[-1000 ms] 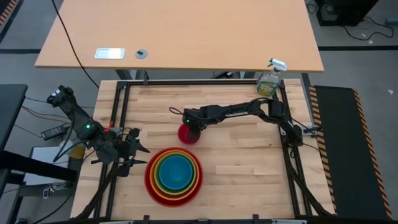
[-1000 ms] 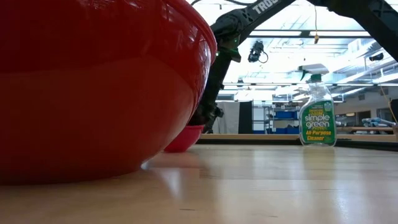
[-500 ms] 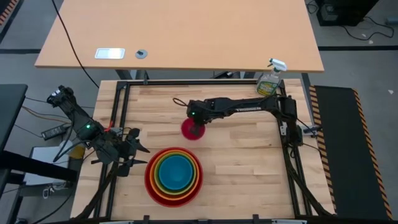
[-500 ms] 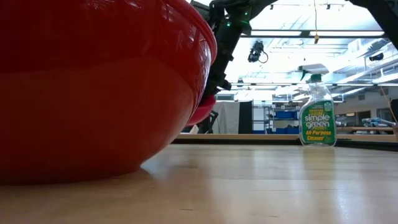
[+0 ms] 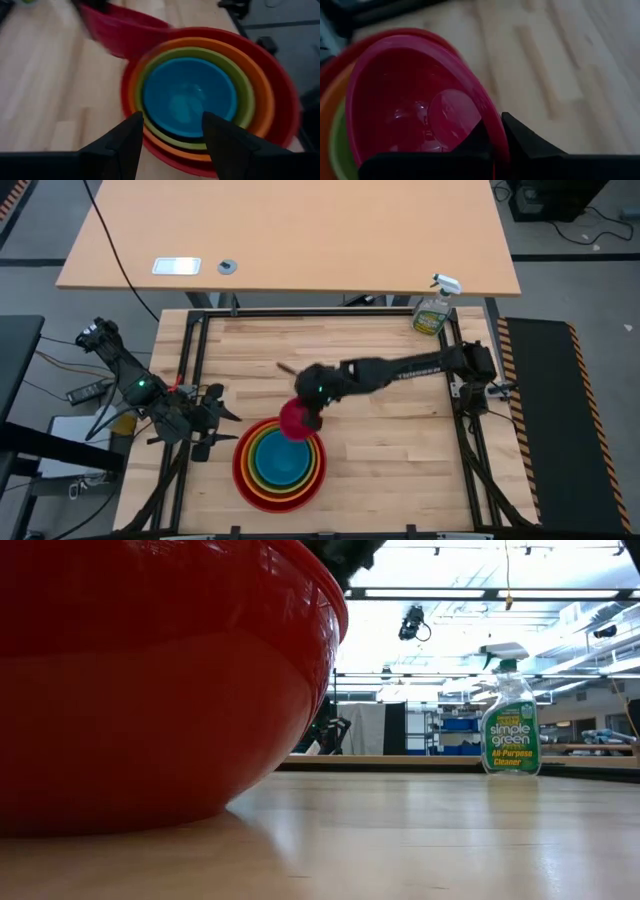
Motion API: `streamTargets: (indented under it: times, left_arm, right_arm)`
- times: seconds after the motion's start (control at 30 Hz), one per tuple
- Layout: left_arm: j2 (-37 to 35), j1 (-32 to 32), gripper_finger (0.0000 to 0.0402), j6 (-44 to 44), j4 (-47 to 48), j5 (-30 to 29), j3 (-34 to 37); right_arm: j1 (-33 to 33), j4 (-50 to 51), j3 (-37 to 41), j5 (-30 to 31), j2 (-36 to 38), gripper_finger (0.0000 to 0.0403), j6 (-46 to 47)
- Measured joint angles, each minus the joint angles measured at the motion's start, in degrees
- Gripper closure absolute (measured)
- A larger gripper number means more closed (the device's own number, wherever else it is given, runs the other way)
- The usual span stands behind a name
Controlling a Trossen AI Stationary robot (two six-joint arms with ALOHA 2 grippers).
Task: Nest bowls inside each other
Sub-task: Stack the small red bowl onto the blue bowl
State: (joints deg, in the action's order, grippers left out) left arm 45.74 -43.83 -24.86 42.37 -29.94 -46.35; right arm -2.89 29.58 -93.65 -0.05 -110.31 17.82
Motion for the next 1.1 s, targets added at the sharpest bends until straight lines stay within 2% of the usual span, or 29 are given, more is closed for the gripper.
streamTargets:
  times: [0.2, 0.43, 0.57, 0.67, 0.83, 0.97, 1.1]
  left_arm:
    - [0.01, 0.01, 0.0187, 0.66, 0.56, -5.54, 0.0]
    - [-0.39, 0.0, 0.0182, 2.55, 2.23, -5.96, 0.0]
    - [-0.78, -0.58, 0.0182, 3.56, 2.44, -5.96, 0.0]
    - [-1.2, -1.8, 0.0182, 3.67, 2.5, -7.57, 0.0]
    - [-1.25, -5.92, 0.0182, 3.58, 2.47, -14.85, 0.0]
    - [-1.25, -8.66, 0.0182, 3.45, 2.31, -18.96, 0.0]
    - [-1.25, -10.01, 0.0182, 3.48, 2.11, -21.04, 0.0]
  right_arm:
    - [-5.76, -4.25, -2.26, 0.93, -5.17, 0.0374, -0.55]
    - [-7.7, -0.04, -13.12, 0.09, -14.92, 0.0374, -4.85]
    - [-8.16, 2.91, -17.99, 0.33, -17.87, 0.0366, -9.81]
    - [-8.22, 3.92, -18.88, 0.31, -19.51, 0.0343, -10.74]
    - [-8.22, 5.61, -18.99, -0.57, -20.0, 0.0282, -11.45]
    - [-7.72, 8.48, -18.97, 1.31, -17.63, 0.0237, -8.76]
    - [-7.4, 8.18, -19.14, 3.95, -14.22, 0.0213, -8.94]
